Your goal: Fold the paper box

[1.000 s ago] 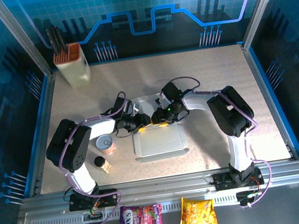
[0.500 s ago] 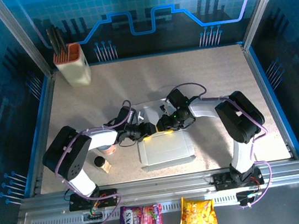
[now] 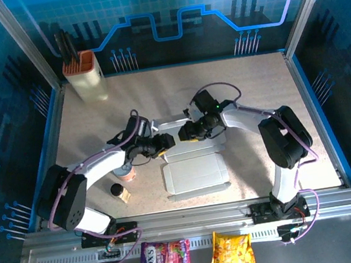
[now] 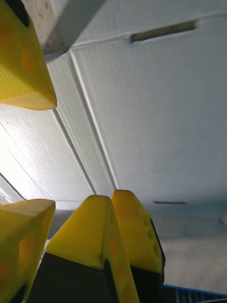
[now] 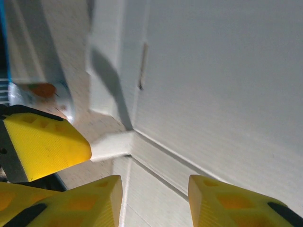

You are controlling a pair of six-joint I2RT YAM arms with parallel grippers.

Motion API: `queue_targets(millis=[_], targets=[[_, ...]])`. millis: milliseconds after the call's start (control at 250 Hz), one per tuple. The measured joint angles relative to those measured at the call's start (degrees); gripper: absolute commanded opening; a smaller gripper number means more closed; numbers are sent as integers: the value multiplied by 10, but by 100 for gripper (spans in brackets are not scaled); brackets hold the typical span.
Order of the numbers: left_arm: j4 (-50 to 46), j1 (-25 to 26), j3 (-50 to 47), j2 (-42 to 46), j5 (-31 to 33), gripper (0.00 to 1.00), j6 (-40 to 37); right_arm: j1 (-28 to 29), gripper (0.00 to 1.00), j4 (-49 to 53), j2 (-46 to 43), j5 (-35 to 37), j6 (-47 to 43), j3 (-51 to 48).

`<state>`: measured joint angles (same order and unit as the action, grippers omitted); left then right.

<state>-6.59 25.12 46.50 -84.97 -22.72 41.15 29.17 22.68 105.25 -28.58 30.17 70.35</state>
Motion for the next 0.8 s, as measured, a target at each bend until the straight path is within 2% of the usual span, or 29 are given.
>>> queue_targets(millis=[292,487,799], targets=[[-37,-60,22,14,6,56,-21,-28,41,29,123,-9,-15,154],[-43,-72,30,7,5,57,-23,-45,40,52,194,-11,-17,224],[-43,-84,33,-17,6,58,-27,-55,39,61,253,-23,-17,283]])
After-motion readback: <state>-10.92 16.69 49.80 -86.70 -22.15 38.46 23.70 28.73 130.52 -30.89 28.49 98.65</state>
